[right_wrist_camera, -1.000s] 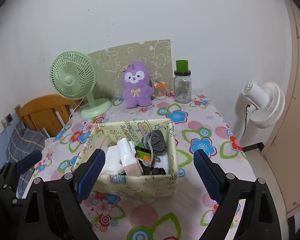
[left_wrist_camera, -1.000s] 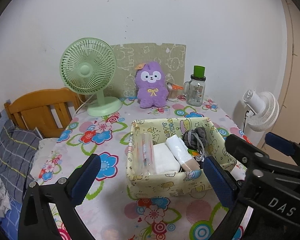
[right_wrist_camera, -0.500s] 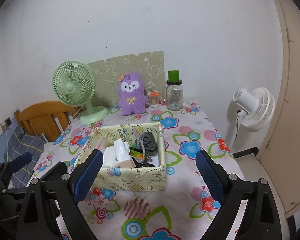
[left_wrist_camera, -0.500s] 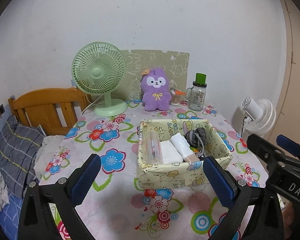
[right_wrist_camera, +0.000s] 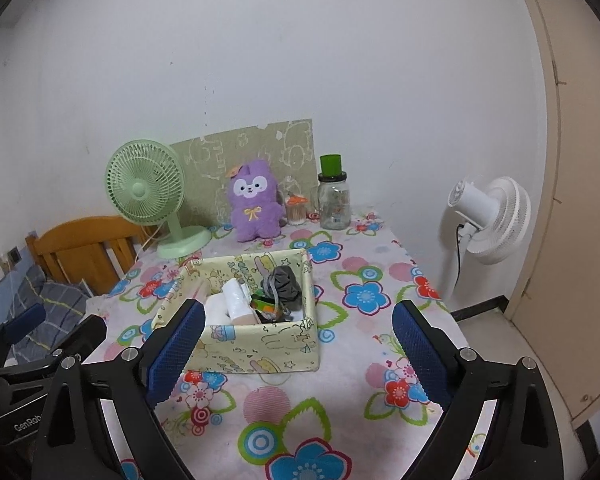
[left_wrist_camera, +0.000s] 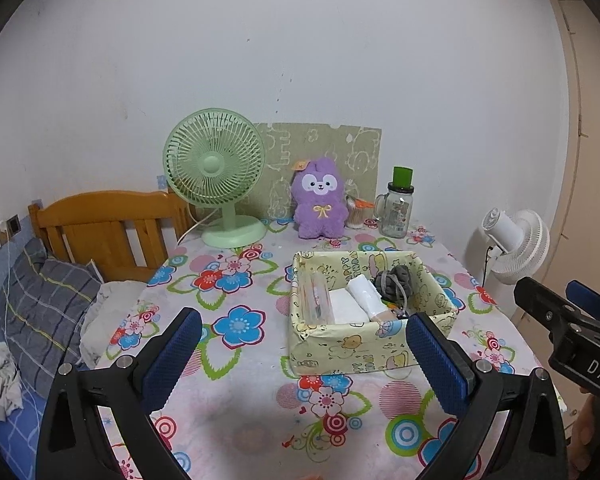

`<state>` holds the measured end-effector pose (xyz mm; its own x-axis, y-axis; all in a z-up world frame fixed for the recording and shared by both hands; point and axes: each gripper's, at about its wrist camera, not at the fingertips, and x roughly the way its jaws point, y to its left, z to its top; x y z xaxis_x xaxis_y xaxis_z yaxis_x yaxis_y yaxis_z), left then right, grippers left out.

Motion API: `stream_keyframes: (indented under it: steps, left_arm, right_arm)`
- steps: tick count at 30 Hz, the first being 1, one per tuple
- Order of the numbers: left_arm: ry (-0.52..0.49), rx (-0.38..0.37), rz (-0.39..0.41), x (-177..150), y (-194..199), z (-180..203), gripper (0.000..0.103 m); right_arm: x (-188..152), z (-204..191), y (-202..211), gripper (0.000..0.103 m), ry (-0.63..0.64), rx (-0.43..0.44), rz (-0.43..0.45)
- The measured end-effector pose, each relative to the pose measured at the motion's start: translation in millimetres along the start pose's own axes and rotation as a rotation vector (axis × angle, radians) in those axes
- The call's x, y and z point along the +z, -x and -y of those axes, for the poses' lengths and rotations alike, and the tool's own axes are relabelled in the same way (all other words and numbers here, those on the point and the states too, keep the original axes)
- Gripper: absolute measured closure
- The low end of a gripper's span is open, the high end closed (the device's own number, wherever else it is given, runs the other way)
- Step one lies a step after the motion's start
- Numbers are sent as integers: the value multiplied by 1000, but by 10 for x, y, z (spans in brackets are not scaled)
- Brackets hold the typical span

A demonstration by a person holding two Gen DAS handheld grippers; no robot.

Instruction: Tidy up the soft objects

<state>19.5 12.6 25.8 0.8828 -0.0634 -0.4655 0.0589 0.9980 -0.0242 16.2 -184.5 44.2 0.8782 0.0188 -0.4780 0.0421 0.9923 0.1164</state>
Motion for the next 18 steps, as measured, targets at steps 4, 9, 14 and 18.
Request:
stream_keyframes:
  steps: [4,9,14,18]
  left_arm:
    - [-4,-5,14,0,75,18,0]
    - [-2,-6,28,-8,144,39,0]
    - [0,-5,32,-5,153,37,0]
    - [1,-4,34,-12,156,25,0]
  right_arm:
    - [-26,-18,85,5,9,-15,19]
    - [-36,-38,142,4,26,-17,33]
    - [-32,-51,163,4,27,-16,42]
    - [-33,-59,180,4,25,-16,46]
